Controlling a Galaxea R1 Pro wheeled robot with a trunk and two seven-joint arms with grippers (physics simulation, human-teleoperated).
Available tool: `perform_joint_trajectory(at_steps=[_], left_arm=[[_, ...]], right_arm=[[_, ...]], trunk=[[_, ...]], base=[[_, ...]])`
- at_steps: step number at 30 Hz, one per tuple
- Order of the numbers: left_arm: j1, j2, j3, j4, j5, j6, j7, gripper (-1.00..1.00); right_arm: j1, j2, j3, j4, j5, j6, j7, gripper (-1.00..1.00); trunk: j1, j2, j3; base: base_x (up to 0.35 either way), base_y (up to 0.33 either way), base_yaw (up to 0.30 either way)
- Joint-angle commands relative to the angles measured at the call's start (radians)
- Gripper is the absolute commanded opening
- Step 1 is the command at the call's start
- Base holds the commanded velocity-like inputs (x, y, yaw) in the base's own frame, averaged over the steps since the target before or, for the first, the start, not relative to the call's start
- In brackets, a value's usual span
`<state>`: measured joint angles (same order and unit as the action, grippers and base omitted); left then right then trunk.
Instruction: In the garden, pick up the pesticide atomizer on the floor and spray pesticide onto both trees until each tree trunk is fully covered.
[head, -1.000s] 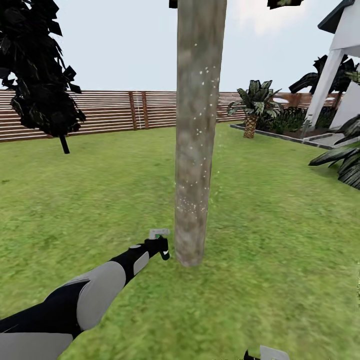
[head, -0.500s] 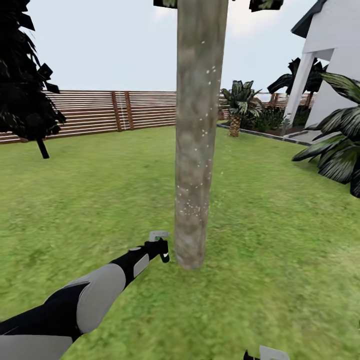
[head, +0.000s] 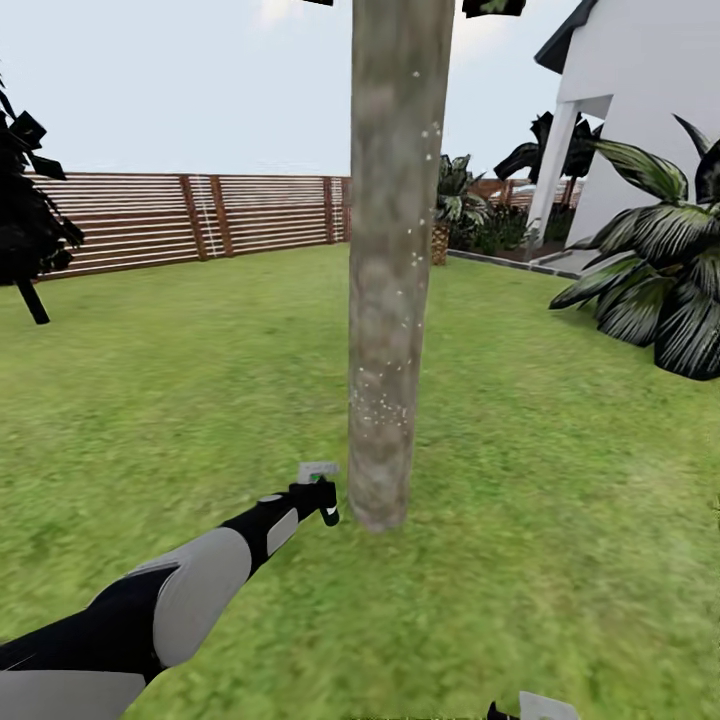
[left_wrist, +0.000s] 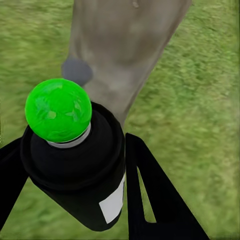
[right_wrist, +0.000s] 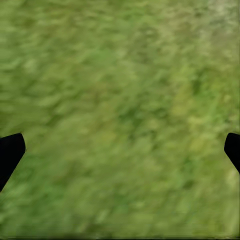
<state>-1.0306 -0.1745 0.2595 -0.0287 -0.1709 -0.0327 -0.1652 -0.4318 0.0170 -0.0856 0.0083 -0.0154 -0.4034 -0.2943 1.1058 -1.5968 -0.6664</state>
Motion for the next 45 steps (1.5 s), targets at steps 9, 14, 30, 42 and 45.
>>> perform_joint_trajectory(at_steps=[9,14,30,42,45], left_arm=[[0.000,0.000,0.009,0.000,-0.010,-0.003,-0.002,-1.00],[0.000,0.000,0.009,0.000,-0.010,-0.004,-0.002,-1.00],[0.001,0.000,0.009,0.000,-0.010,-0.004,-0.003,-1.00],[0.001,0.000,0.009,0.000,-0.010,-0.004,-0.002,-1.00],[0.010,0.000,0.009,0.000,-0.010,-0.004,-0.002,-1.00]], right_arm=[[-0.001,0.000,-0.008,0.001,-0.001,-0.006,0.000,1.00],[-0.001,0.000,-0.008,0.001,-0.001,-0.006,0.001,1.00],[-0.001,0.000,-0.008,0.001,-0.001,-0.006,0.000,1.00],[-0.001,0.000,-0.008,0.001,-0.001,-0.006,0.000,1.00],[-0.001,0.000,-0.008,0.001,-0.001,-0.006,0.001,1.00]], trunk=[[0.000,0.000,-0.010],[0.000,0.000,-0.013],[0.000,0.000,-0.018],[0.000,0.000,-0.018],[0.000,0.000,-0.018]], base=[[0.084,0.326,-0.076],[0.178,0.075,-0.183],[0.019,-0.131,-0.145],[-0.169,0.203,-0.001],[0.023,0.216,-0.096]])
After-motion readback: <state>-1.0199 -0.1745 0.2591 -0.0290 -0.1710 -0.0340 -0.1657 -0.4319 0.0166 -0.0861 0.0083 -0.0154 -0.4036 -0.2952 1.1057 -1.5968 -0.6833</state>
